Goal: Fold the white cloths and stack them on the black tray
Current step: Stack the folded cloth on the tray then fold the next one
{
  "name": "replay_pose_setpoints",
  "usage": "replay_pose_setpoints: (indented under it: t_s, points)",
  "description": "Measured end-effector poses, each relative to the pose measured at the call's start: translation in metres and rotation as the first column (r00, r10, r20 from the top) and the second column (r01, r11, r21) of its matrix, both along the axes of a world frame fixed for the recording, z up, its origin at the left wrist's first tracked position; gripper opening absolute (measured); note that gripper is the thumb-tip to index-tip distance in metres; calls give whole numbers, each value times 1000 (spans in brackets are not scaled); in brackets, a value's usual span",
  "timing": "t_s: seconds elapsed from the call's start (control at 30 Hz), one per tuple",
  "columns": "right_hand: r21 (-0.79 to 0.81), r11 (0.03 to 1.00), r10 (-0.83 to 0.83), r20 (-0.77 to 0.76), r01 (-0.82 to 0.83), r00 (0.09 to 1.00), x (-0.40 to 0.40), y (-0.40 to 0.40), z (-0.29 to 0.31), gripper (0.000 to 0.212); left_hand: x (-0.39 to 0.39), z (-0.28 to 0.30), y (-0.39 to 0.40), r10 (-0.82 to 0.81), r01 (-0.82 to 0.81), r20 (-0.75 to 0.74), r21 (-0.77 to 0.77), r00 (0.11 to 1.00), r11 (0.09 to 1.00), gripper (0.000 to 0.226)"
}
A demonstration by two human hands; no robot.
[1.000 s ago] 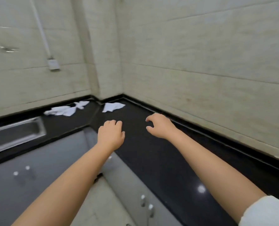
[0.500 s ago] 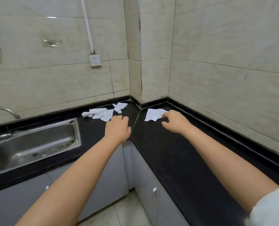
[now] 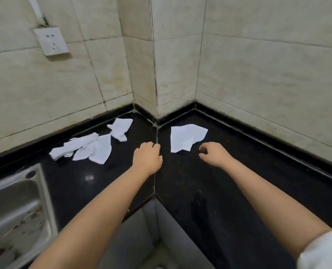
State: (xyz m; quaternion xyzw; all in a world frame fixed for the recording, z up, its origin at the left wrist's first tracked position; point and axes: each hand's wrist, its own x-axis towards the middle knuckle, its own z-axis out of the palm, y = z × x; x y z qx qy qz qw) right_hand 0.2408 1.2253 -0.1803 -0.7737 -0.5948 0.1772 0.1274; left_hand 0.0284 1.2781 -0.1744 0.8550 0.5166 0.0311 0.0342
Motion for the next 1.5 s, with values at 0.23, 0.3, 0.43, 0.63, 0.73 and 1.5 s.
replay_pose_setpoints:
  t_s: [0.23, 0.3, 0.43, 0.63, 0.73, 1.5]
  points:
    - [-111, 973, -211, -94, 201, 973, 6, 95, -69, 29, 34, -65, 117, -145, 151, 45, -214, 988, 965, 39]
    - [-145, 965, -230, -71, 218, 971, 6, 110, -89, 33, 46, -83, 135, -195, 196, 32, -260, 980, 945, 38]
    - [-157, 963, -223, -5, 219, 975, 7, 139, -125, 43, 71, -120, 157, -260, 252, 14, -304, 965, 919, 37]
    - [56, 978, -200, -24, 201, 979, 20, 150, -151, 21, 100, -156, 164, -295, 314, 109, -266, 949, 912, 42]
    - [184, 975, -118, -40, 123, 992, 24, 143, -148, 8, 110, -156, 165, -314, 358, 215, -207, 925, 911, 30]
    - [606, 740, -586, 366, 293, 723, 149, -95, 29, 26, 211, 23, 63, -502, 572, 635, 114, 587, 813, 22]
